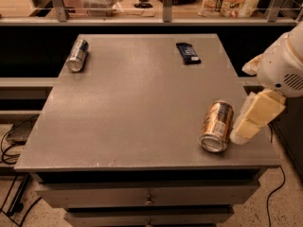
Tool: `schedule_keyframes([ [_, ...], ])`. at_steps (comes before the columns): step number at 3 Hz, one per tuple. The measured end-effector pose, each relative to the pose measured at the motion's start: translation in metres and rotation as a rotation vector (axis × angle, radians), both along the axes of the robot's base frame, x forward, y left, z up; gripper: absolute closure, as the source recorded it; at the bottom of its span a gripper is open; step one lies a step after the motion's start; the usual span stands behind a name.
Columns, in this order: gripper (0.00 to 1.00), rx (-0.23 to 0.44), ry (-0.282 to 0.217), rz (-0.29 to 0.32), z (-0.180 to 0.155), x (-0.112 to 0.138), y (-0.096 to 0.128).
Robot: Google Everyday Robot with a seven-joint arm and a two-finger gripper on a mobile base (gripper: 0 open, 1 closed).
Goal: Pick orange can
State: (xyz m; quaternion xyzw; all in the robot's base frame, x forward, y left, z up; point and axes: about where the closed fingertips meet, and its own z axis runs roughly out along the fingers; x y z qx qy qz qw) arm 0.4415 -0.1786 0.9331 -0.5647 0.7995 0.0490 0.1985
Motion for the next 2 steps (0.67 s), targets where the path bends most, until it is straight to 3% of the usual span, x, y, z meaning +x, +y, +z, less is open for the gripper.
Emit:
schedule_keyframes([
  [2,0.0,0.132,0.062,-0.067,-0.036,0.002,0.019],
])
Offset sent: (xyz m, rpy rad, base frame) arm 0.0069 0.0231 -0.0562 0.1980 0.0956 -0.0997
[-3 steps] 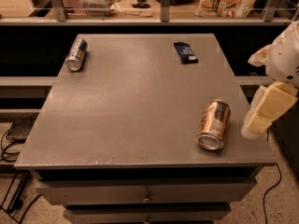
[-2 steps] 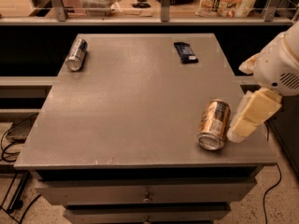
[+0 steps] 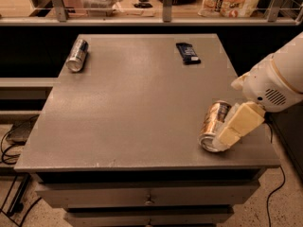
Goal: Pick orange can
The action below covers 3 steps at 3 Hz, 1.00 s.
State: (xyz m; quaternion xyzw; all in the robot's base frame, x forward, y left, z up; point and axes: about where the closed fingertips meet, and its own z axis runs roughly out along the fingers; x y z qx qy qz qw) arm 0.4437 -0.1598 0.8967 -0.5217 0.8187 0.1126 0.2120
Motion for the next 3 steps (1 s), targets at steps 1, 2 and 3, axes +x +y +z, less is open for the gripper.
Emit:
schedule_keyframes([
  [1,0.0,0.036,0.031,-0.016,-0.017,0.005,0.002],
  [2,0.0,0.054,0.048,-0.026,-0.032,0.012,0.0],
  [3,0.0,0.068,0.064,-0.031,-0.042,0.016,0.0],
])
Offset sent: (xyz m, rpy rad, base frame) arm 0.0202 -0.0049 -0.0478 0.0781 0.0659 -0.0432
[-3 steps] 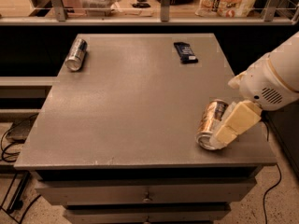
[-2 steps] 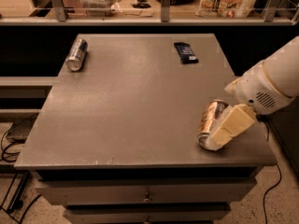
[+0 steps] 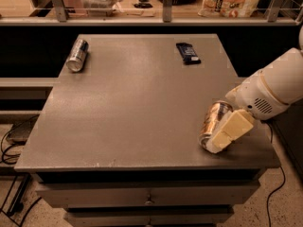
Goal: Pick orange can
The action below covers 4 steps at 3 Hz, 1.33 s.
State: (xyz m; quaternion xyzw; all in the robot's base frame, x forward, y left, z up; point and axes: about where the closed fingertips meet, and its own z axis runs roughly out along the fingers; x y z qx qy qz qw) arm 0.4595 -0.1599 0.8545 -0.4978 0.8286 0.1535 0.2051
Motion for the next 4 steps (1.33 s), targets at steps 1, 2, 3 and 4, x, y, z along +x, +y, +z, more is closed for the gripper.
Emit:
schedule_keyframes([
  [1,0.17,0.007,0.014,-0.008,-0.005,-0.002,0.001],
  [2,0.48,0.003,0.002,-0.015,0.002,-0.002,0.0],
  [3,0.72,0.001,-0.022,-0.015,0.013,-0.001,0.002],
  [4,1.0,0.025,-0.09,0.047,0.063,0.013,0.001],
])
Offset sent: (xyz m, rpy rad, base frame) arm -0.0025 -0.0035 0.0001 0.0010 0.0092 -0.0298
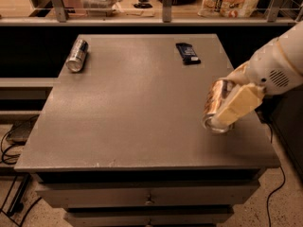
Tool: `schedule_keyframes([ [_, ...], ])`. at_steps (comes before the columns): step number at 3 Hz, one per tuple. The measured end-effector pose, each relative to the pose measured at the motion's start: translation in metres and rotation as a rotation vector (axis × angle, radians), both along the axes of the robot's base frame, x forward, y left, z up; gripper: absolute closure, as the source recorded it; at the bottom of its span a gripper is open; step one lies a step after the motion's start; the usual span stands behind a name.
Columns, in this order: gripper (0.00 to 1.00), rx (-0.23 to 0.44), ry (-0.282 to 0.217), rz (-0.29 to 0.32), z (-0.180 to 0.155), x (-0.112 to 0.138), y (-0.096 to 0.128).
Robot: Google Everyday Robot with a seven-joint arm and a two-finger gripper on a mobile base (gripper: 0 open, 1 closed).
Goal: Pick orange can
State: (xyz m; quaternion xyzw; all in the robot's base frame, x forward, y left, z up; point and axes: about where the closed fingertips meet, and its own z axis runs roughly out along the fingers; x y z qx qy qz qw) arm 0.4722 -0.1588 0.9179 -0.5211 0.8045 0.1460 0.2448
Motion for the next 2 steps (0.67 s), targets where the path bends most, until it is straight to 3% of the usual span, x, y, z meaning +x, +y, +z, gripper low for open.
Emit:
schedule_keyframes([
  [1,1.0,0.027,-0.092,0.053,0.06,0.016,-0.007],
  [2,1.0,0.033,-0.155,0.048,0.088,0.021,-0.008],
])
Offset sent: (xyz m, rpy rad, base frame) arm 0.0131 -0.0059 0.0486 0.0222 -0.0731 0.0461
